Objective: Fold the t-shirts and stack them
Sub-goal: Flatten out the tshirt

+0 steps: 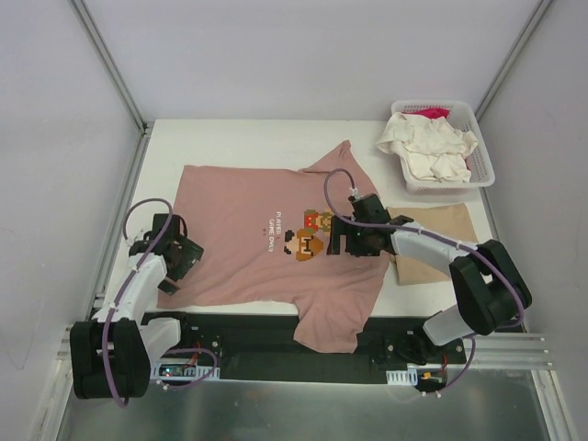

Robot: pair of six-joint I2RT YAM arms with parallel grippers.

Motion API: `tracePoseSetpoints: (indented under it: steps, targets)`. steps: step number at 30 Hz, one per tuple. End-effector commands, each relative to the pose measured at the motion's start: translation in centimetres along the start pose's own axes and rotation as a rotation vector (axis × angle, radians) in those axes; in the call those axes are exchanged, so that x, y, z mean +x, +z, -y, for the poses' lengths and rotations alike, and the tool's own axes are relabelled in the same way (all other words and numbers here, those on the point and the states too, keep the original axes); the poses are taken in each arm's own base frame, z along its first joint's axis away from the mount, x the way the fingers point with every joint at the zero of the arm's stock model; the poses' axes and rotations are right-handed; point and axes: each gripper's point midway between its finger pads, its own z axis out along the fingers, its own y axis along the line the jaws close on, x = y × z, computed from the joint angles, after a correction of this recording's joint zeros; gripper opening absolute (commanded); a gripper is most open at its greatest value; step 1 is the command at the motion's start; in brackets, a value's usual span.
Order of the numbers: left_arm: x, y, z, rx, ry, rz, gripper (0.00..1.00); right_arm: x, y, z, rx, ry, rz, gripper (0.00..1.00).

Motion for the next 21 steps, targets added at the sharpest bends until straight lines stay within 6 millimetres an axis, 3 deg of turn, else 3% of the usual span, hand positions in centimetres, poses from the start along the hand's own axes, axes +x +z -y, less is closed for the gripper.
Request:
tracePoseSetpoints:
  steps: [1,6,7,9,10,11,12,13,16,17,18,19,20,21]
  targets:
    - [-1.7,-2.7,1.2,0.067,-0.014,0.063,0.99,-2.4,-2.2,-1.1,0.026,-0.024,0.033,0.97]
    - [-4.0,-5.3,4.1,0.167,0.021,0.108,0.99,-9.0,-3.4,-1.0,0.144,-0.032,0.155,0.97]
    - [-4.1,-5.4,4.5,0.176,0.029,0.103,0.99,-11.2,-3.3,-1.4,0.155,-0.035,0.17,0.97]
    - [-4.3,-5.3,5.5,0.195,0.053,0.097,0.99,-12.8,-1.5,-1.3,0.133,-0.014,0.14,0.97]
    - [-4.2,-5.2,5.8,0.205,0.064,0.085,0.99,-15.0,-1.6,-2.1,0.103,-0.014,0.169,0.99]
    - [-4.3,-5.1,6.1,0.206,0.069,0.082,0.99,-16.3,-1.2,-1.6,0.106,0.007,0.176,0.98]
    - [-4.2,-4.7,6.2,0.196,0.083,0.069,0.99,-16.0,0.7,-1.7,0.077,0.016,0.125,0.9]
    - [-4.4,-4.5,6.7,0.206,0.086,0.073,0.99,-18.6,0.5,-1.9,0.056,0.027,0.162,0.85]
    - [-4.6,-3.5,7.3,0.196,0.102,0.069,0.99,-20.1,3.8,-1.2,0.034,0.049,0.125,0.63]
    - [-4.7,-3.4,7.5,0.196,0.108,0.067,0.99,-22.3,3.6,-1.9,0.015,0.046,0.162,0.6]
    - [-4.6,-2.9,7.6,0.186,0.114,0.056,0.99,-22.2,5.5,-1.5,0.017,0.052,0.127,0.56]
    - [-4.6,-2.7,7.8,0.183,0.12,0.05,0.99,-22.8,5.9,-1.4,0.021,0.052,0.131,0.56]
    - [-4.7,-2.6,8.1,0.188,0.126,0.05,0.99,-24.9,5.7,-1.8,0.014,0.041,0.174,0.56]
    - [-4.6,-2.1,8.1,0.173,0.133,0.037,1.0,-24.5,7.4,-0.9,0.043,0.046,0.146,0.55]
